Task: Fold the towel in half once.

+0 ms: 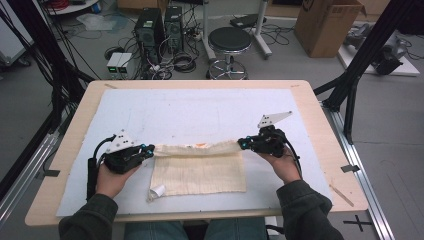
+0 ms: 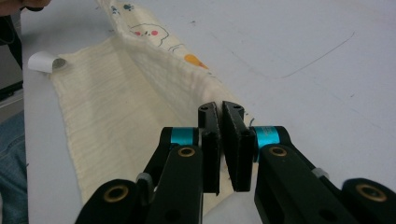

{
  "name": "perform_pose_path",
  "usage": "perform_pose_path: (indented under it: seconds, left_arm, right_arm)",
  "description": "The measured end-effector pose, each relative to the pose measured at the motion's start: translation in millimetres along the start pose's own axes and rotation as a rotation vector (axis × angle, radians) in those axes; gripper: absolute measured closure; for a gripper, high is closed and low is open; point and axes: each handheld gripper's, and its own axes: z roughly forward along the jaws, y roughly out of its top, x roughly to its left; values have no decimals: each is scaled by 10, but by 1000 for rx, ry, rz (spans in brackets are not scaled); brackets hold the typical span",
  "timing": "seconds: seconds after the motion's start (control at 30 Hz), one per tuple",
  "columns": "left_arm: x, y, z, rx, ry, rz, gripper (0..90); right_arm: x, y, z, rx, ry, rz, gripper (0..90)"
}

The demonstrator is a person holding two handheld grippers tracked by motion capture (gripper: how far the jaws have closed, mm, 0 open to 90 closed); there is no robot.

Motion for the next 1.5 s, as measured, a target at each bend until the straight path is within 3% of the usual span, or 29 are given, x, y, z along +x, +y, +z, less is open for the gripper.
perform_pose_path:
  seconds: [0.5, 0.97, 1.27, 1.37, 1.5]
  left_arm:
    - [-179, -135, -120, -15, -24, 31, 873]
    - [-333, -258, -203, 16, -54, 78, 871]
    - [-396, -320, -229, 26, -77, 84, 867]
    - [-396, -327, -246, 31, -90, 83, 828]
    - [-391, -304, -314, -2, -106, 69, 731]
  right_arm:
    - [149, -166, -50, 8, 12, -10, 856]
    - [280, -343, -25, 46, 23, -21, 856]
    - [321, -430, -32, 49, 36, -16, 854]
    - [329, -457, -27, 50, 37, -21, 837]
    - [344, -459, -81, 25, 42, -21, 765]
